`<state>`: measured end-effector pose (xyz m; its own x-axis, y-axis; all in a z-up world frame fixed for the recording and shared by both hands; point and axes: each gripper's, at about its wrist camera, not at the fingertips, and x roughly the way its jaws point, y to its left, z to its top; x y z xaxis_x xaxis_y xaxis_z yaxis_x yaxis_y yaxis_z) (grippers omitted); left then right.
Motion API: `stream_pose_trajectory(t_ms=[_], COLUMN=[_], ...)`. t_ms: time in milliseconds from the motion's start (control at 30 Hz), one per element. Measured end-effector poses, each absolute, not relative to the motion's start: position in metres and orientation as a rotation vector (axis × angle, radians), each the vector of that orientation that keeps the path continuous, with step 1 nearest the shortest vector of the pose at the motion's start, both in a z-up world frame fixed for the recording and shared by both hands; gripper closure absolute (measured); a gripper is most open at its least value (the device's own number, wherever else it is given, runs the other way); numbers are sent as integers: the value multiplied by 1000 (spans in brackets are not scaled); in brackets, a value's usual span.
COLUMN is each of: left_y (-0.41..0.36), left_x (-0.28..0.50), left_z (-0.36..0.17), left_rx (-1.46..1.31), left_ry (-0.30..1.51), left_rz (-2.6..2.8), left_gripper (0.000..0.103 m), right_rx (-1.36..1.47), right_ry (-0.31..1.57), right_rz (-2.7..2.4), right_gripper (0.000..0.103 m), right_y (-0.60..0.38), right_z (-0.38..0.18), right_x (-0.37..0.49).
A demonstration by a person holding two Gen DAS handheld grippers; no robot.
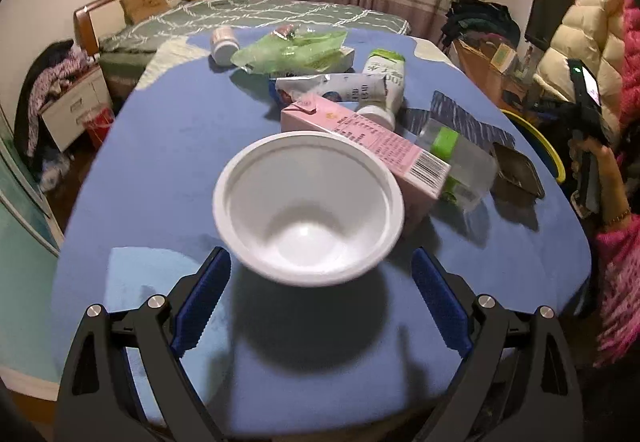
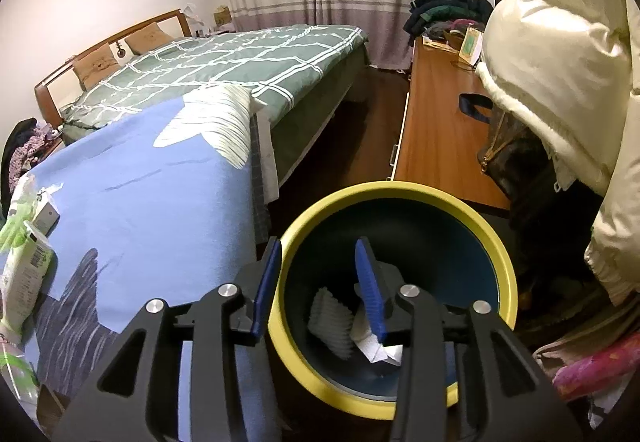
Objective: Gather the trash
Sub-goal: 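Grasp the white bowl-shaped cup with the left gripper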
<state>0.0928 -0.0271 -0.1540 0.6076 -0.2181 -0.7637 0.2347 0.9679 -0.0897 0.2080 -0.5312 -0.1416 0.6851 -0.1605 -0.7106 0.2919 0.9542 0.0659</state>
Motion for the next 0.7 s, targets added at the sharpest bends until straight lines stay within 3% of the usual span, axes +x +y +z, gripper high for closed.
stream_pose_trajectory(t_ms=[167,300,700], left_y=[-32,-38,-36], left_x=[116,125,120], left_z=[-157,-157,-152], left_rx=[5,28,63], left_ry=[849,835,816], left_rz=[-241,-231,-228], left_gripper=[13,15,16], right_rx=[183,214,247], right_ry=[758,733,730], right_rz=[-247,-233,-179], right_gripper=[66,59,59], right_y=[-527,-527,-516], right_z=[-134,-130,-134], right_x=[196,181,168])
